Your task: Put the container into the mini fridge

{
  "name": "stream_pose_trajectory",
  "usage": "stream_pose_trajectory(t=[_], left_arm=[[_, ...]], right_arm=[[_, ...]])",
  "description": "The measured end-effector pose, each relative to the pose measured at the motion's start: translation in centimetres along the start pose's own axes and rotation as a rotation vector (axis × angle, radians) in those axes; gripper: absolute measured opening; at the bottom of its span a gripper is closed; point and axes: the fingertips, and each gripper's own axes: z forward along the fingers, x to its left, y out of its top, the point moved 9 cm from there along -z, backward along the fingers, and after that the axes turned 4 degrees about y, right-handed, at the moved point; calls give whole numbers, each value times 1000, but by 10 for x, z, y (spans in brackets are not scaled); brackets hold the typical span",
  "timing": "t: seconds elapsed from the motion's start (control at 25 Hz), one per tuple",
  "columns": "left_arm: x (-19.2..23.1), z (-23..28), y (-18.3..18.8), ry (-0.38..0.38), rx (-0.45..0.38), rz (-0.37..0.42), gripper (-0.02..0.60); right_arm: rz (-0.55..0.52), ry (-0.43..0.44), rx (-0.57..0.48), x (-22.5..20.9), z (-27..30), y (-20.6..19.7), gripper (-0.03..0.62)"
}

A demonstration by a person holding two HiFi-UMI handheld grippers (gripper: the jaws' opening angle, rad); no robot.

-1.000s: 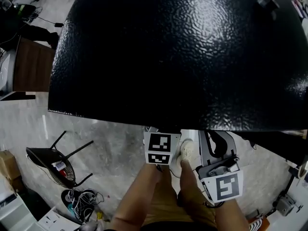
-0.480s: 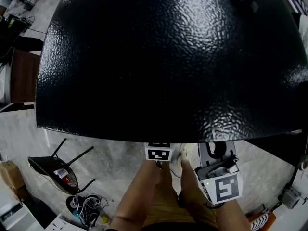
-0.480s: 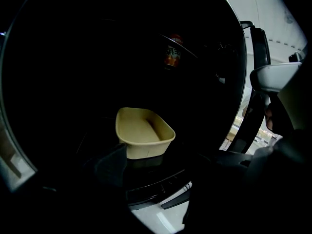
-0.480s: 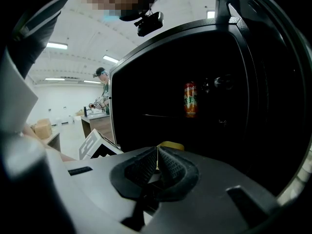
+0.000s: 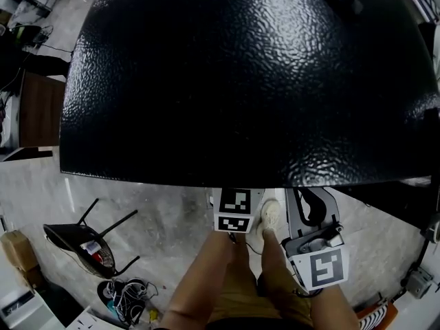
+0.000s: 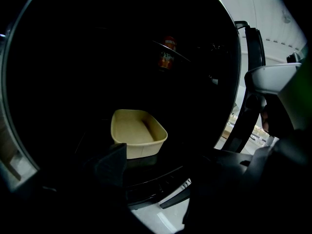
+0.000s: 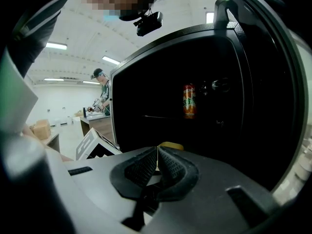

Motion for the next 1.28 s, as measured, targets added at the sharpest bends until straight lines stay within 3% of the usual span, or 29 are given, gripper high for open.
stream_pose_trajectory(t=[0.2, 0.4, 0.76, 1.28], left_arm=[[-5, -13, 7, -3, -19, 10, 330], [-7, -31, 19, -5, -44, 29, 330], [-16, -75, 43, -17, -95, 72, 330], [-45, -166, 111, -100, -215, 170, 330]], right_arm=[[28, -19, -32, 5, -6, 7, 36], [-53, 16, -27, 11, -16, 14, 36], [-47, -15, -77, 18, -41, 37, 35], [-107, -102, -175, 42, -90, 95, 35]])
